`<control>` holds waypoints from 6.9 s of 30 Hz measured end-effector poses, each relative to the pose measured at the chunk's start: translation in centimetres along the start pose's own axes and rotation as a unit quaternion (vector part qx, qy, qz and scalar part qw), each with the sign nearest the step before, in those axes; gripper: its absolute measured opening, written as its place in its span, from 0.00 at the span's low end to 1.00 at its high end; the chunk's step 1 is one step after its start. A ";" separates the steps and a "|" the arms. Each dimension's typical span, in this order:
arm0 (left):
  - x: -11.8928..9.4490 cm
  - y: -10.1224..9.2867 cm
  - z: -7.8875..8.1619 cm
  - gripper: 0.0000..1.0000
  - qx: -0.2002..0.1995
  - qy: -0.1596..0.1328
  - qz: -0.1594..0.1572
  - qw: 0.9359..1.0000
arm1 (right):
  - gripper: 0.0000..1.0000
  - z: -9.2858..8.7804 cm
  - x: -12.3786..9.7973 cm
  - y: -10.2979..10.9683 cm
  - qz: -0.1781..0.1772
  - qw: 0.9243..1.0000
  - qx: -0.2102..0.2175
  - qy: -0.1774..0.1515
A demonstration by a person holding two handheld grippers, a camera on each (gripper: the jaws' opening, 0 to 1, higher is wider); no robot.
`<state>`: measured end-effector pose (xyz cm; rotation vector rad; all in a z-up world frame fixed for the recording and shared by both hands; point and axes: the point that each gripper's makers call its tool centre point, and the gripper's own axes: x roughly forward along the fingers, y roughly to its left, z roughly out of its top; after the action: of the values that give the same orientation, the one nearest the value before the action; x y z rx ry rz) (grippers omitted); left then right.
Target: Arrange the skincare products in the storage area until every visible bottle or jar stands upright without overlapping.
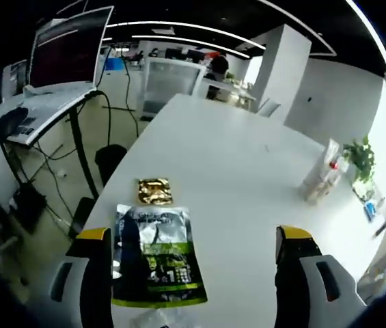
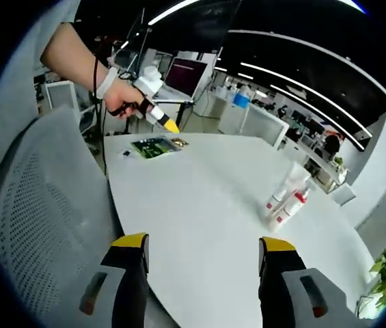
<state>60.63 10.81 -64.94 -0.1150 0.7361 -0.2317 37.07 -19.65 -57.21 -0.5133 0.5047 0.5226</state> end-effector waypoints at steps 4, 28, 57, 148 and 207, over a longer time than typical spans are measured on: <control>1.8 2.4 -2.7 0.94 0.064 0.062 0.047 0.995 | 0.61 -0.4 0.1 0.0 0.004 1.000 0.004 0.009; 4.0 2.7 -5.5 0.72 0.046 0.061 0.071 0.995 | 0.51 -0.5 0.2 0.1 0.007 1.000 -0.002 0.014; 4.1 2.7 -4.9 0.60 0.071 0.062 0.050 0.994 | 0.40 -0.6 0.1 0.8 0.018 0.999 -0.034 0.019; -20.0 -28.4 -5.1 0.35 0.309 -0.197 -0.371 0.853 | 0.00 8.8 -0.8 -0.7 0.208 0.827 0.488 -0.187; -22.6 -27.4 -1.9 0.00 -0.174 -0.028 -0.601 0.780 | 0.00 11.5 -4.3 3.5 0.430 0.735 0.480 -0.210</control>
<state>38.51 -10.16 -46.60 -0.9608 0.5451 -1.3157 35.43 -11.86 -47.16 0.9021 0.4807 1.1233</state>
